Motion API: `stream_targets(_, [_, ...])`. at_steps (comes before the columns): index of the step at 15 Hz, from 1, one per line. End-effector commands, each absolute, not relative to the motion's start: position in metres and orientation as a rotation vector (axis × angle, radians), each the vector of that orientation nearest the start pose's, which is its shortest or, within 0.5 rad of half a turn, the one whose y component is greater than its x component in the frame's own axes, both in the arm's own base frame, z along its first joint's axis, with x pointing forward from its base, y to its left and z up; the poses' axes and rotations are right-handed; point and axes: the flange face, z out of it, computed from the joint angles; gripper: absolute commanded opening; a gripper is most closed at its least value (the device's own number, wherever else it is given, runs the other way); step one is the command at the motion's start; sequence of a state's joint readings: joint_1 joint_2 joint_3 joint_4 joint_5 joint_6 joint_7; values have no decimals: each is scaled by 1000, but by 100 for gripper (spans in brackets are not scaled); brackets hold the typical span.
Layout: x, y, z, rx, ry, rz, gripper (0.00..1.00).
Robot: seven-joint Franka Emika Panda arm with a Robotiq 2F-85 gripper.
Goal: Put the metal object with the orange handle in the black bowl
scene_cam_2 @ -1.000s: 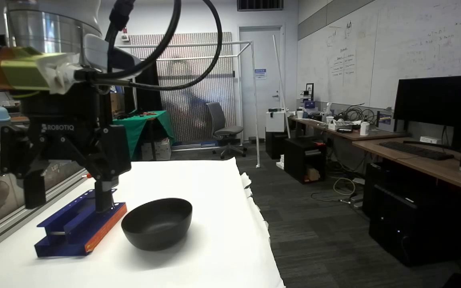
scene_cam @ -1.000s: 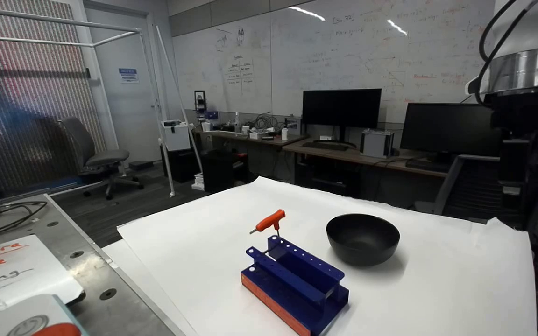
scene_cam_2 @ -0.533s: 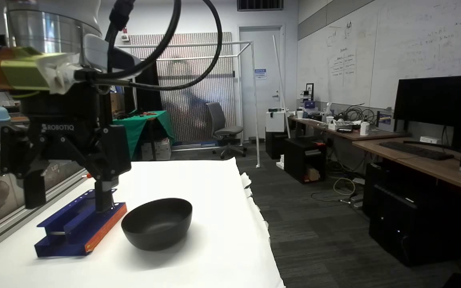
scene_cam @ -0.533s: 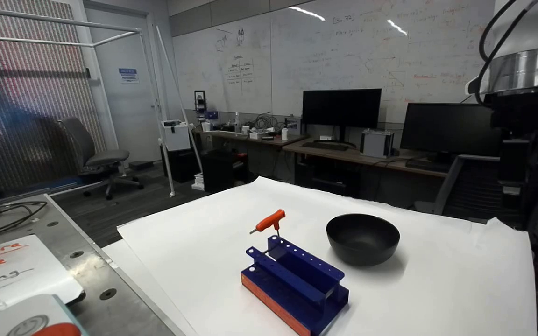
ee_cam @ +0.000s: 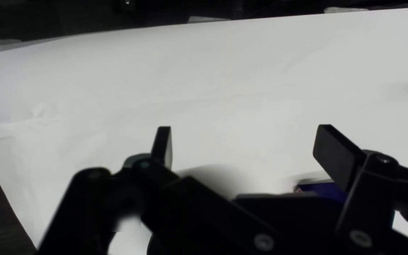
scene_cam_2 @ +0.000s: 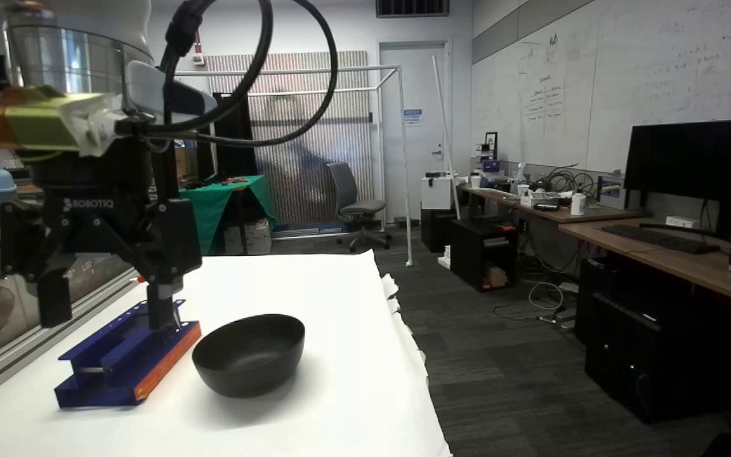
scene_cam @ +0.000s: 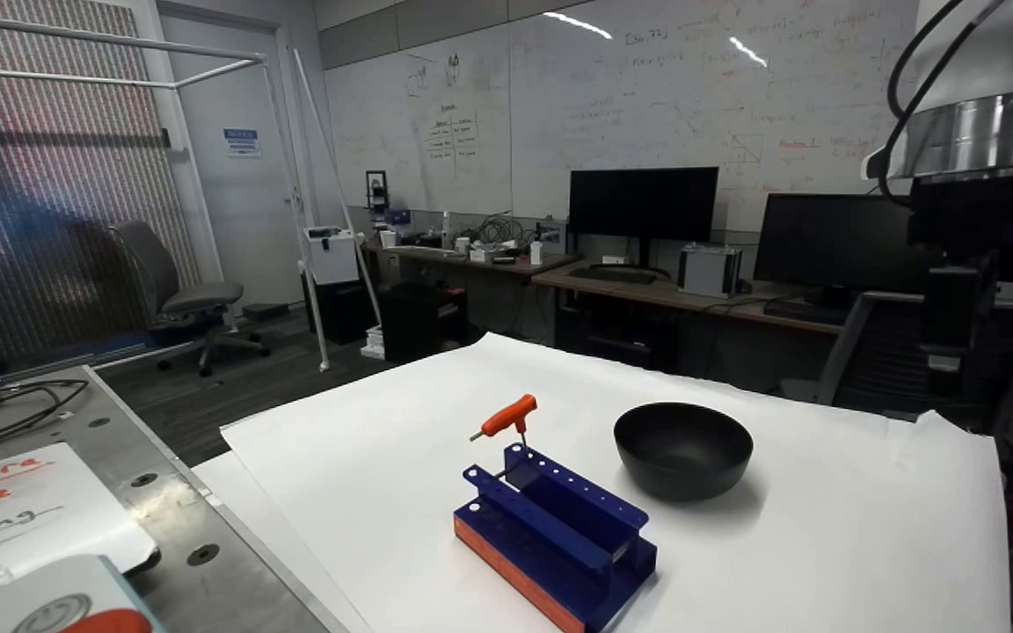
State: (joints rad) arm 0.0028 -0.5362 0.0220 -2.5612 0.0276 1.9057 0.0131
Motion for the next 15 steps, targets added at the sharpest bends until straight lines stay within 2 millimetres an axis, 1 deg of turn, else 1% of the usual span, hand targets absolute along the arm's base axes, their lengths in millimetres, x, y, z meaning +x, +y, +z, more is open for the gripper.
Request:
stream_targets(1, [400,51,436,-3128,-58,89,100])
stream_targets(3, [419,77,432,-3136,-116,5,100])
stream_targets(5, [442,102,428,-3132,-141,-108,100])
stream_targets(8, [477,133,422,-3097,-187,-209,100])
stream_targets(12, [518,164,406,-3067,-258,-304,100])
stream_targets(15, [540,178,388,-3115,-323,-371,100])
